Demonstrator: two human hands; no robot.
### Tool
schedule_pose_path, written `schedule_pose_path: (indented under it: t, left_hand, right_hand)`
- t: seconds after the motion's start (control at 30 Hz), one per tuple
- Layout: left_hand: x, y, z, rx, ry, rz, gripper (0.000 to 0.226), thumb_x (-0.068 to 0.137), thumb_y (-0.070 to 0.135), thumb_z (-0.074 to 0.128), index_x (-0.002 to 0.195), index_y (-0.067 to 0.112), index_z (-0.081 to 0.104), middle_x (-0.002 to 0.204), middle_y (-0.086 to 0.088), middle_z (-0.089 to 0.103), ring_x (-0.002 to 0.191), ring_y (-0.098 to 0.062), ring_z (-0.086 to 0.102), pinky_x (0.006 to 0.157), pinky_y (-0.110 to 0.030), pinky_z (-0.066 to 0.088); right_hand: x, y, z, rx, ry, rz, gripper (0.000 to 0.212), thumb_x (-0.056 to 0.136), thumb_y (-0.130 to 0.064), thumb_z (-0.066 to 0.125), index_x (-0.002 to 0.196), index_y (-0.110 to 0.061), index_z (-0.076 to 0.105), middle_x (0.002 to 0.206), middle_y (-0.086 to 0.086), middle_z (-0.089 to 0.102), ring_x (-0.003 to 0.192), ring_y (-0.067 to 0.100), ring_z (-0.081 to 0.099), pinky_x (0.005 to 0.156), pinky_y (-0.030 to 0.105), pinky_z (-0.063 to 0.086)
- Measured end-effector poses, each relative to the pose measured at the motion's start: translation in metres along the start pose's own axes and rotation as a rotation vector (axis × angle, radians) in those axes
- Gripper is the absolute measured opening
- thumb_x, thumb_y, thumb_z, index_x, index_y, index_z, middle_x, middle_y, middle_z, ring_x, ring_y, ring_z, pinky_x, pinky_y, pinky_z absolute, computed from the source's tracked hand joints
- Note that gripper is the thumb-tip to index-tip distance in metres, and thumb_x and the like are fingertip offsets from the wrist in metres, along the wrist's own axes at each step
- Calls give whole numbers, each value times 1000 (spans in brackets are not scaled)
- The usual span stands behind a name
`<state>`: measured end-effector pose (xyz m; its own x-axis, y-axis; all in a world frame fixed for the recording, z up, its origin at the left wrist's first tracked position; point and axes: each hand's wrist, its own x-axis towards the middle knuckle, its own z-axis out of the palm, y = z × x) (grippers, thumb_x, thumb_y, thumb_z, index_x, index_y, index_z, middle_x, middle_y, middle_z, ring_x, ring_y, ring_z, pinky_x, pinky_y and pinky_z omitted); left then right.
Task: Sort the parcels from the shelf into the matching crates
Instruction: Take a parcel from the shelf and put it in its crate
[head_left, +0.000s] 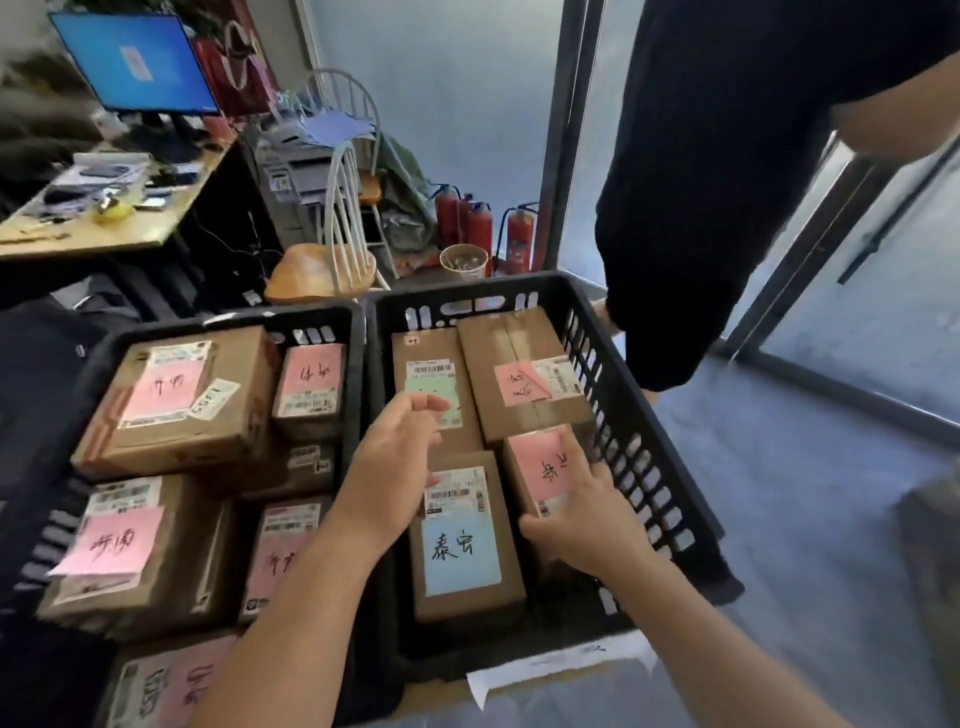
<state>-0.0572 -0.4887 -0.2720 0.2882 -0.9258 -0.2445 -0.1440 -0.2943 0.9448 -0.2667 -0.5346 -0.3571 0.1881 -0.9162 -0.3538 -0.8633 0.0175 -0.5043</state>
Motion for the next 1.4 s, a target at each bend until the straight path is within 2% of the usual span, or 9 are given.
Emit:
schedule_pose_path:
  t: [0.4,0.53,0.73,0.87,0.93,1.0,1.1,1.3,1.4]
  left_hand:
    - [10,-19,-22,-37,12,-45,26,108,29,43,111,35,68,133,11,63,120,-13,64,99,-51,59]
    - [5,-9,-21,-4,0,-32,29,91,46,46,108,39,68,130,11,63,119,-13,64,98,-52,59]
    - [-8,18,-27,53,9,38,21,97,46,44,104,47,64,123,-3,70,114,-27,67,97,-54,58]
    - [-22,36,-40,111,71,164,18,108,36,44,114,39,62,119,3,68,100,-14,65,93,-52,58]
    - [-32,48,-47,183,102,249,18,108,38,45,120,40,59,119,18,60,103,-2,61,88,-32,54]
    - [-46,60,-56,274,137,335,24,108,41,46,130,44,55,124,18,56,108,0,57,86,-20,46]
    - [-70,76,-73,432,242,456,38,106,47,46,143,49,45,149,15,46,132,-9,47,101,-38,43]
    - [-137,103,-104,550,482,515,49,104,47,50,149,59,33,156,27,34,134,4,33,108,-38,39]
    - [-186,109,-109,588,642,503,53,103,49,49,151,59,30,161,26,31,147,-6,33,113,-46,43]
  right_hand:
    - [28,-6,30,12,-14,61,128,77,-64,77,160,-44,-18,153,15,28,133,37,48,110,53,48]
    - [31,-7,26,29,-35,74,136,71,-69,81,161,-43,-17,167,16,13,147,39,35,118,54,40]
    - [14,-18,-3,-32,69,5,130,71,-73,79,162,-44,-9,159,12,28,142,34,39,112,53,45]
    - [-7,-52,-39,-74,162,-119,119,75,-71,76,161,-47,-3,161,6,28,142,29,36,109,51,47]
    - [-22,-75,-59,-77,209,-195,116,76,-71,76,161,-49,-1,164,4,25,147,30,32,110,52,45]
    - [-41,-99,-80,-88,258,-289,112,77,-70,75,161,-50,3,165,2,24,150,29,30,113,53,41]
    - [-68,-135,-108,-102,316,-461,110,79,-69,75,160,-51,4,160,-3,27,147,25,32,113,48,40]
    - [-114,-188,-145,-48,323,-811,111,74,-69,79,156,-60,5,158,-10,29,143,23,39,113,48,43]
    - [-137,-202,-155,-8,286,-984,110,74,-67,80,155,-62,6,158,-13,28,145,22,37,111,46,42]
